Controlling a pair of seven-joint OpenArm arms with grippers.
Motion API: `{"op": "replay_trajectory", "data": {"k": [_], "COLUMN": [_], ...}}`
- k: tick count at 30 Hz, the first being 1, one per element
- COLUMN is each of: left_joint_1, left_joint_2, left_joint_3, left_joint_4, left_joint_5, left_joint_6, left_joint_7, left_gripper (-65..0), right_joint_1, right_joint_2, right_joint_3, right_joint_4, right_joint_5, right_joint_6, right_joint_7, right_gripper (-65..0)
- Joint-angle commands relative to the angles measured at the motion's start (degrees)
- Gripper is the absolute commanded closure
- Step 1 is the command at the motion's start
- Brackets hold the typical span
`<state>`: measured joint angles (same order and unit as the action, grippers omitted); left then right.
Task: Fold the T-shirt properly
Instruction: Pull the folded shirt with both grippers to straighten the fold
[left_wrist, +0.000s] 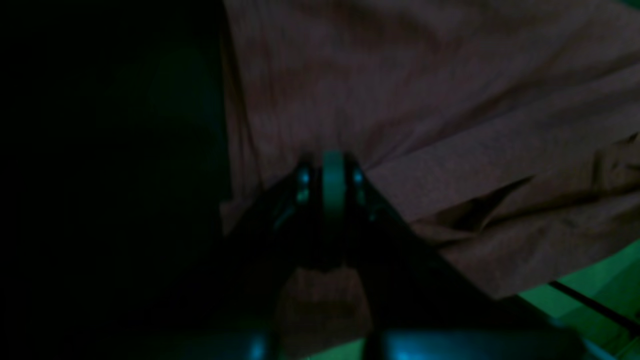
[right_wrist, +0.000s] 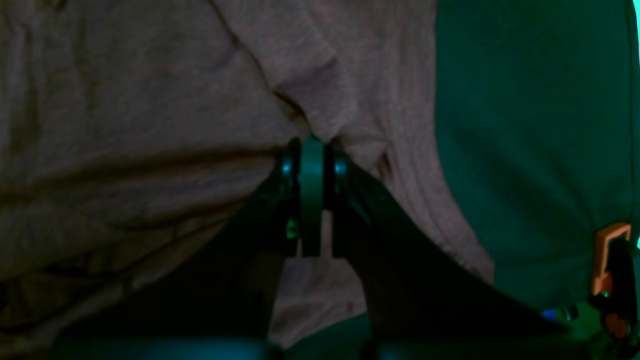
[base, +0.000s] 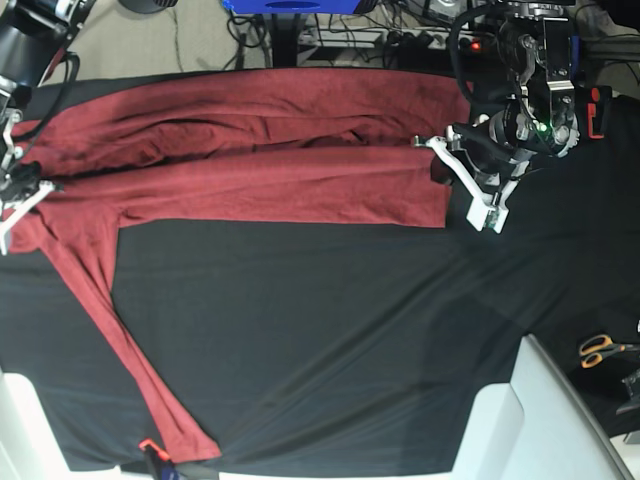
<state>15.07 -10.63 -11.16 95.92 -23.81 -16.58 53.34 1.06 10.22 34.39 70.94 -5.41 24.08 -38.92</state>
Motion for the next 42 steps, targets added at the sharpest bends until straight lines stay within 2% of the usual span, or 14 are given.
{"op": "replay_trajectory", "data": {"k": [1, 5, 33, 42], "left_joint_1": [-0.3, -0.4, -0.6, -0.4], "left_joint_2": [-0.4, -0.1, -0.3, -0.4], "left_joint_3": [-0.1, 0.0, 0.0, -0.6], "left_joint_4": [0.1, -0.7, -0.7, -0.1], "left_joint_5": [0.8, 4.2, 3.9, 4.3], "left_joint_6": [0.0, -0.2, -0.2, -0.2], "left_joint_7": [-0.6, -0.7, -0.8, -0.6], "left_gripper": [0.0, 0.0, 0.0, 0.0], "right_joint_1": [0.7, 0.7, 0.8, 1.0], "right_joint_2": [0.9, 0.9, 0.8, 0.8], "right_joint_3": [0.2, 0.3, 0.5, 0.5], "right_joint_4": [1.5, 1.2, -1.2, -1.0], "right_joint_5": [-0.1, -0.1, 0.0, 0.0], "right_joint_6": [-0.2, -0.2, -0.6, -0.6], "right_joint_7": [0.3, 0.1, -0.4, -2.3], "right_gripper": [0.0, 0.0, -0.5, -24.9]}}
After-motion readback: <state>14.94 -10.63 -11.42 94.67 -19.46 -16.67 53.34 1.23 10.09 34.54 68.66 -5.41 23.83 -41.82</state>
